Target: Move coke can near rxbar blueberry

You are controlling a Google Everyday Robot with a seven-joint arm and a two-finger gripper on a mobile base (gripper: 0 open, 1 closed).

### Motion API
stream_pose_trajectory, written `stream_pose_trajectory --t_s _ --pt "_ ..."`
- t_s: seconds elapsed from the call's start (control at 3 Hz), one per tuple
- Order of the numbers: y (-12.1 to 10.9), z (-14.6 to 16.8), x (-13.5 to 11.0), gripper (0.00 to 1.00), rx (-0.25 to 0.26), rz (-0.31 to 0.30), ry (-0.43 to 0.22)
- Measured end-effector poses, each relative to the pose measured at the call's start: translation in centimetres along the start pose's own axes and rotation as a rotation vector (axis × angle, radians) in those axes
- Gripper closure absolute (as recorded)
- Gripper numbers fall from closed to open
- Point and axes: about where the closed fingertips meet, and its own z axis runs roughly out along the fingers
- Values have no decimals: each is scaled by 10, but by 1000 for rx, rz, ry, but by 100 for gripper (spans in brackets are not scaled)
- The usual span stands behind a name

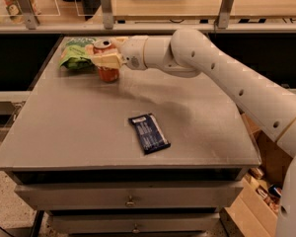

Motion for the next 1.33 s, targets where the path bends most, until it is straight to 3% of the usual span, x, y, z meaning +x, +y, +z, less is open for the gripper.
stream_pose_trajectory --t_s 0.67,1.33 --pt "7 -13 7 97 -42 7 -28" --pt "13 -18 7 100 -62 3 -39"
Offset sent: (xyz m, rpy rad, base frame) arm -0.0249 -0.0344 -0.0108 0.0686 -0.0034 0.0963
